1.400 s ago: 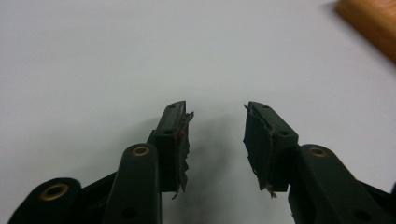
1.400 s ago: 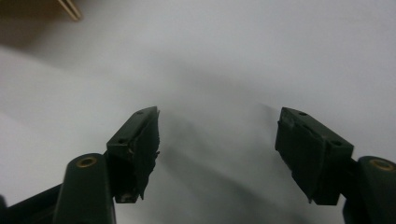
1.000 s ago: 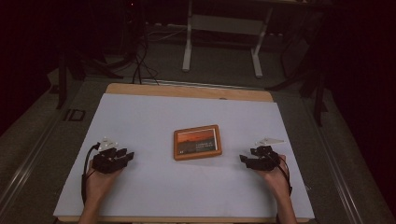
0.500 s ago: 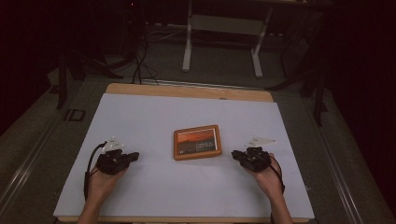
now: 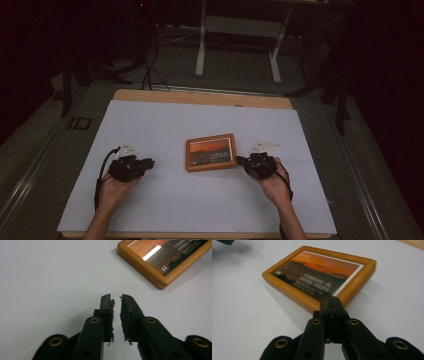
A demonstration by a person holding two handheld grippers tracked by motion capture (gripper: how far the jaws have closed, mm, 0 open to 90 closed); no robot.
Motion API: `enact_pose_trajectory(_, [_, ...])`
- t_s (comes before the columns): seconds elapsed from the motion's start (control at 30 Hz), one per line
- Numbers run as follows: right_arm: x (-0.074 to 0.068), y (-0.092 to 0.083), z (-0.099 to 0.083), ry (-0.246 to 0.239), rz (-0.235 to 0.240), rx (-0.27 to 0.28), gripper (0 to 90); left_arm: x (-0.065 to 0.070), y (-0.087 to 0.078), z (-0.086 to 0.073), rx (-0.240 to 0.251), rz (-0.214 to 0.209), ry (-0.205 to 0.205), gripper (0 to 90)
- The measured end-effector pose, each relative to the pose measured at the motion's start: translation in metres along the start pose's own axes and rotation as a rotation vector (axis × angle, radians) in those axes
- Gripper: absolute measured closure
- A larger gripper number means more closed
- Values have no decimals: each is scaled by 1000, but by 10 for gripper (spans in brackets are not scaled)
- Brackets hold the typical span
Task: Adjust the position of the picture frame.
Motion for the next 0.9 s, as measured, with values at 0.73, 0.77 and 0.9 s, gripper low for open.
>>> enact_pose_trajectory(0.73, [-6,18,-8,23,34,0,900,15,23,51,-9,-102,60,613])
enact_pose_trajectory(0.77, [-6,18,-9,23,35,1,900,17,25,54,-11,-106,62,607])
enact_pose_trajectory(0.9, [-7,19,-15,30,32,2,900,20,33,65,-18,-113,82,602])
Point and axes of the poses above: each handheld gripper's, and its own axes: y roughly forward along the jaws, z roughly out of its top, x roughly to its right, the point moved 4 cm from there along y, roughly forward along the jaws, and after that the axes turned 5 degrees about -x, right-handed, at the moved point
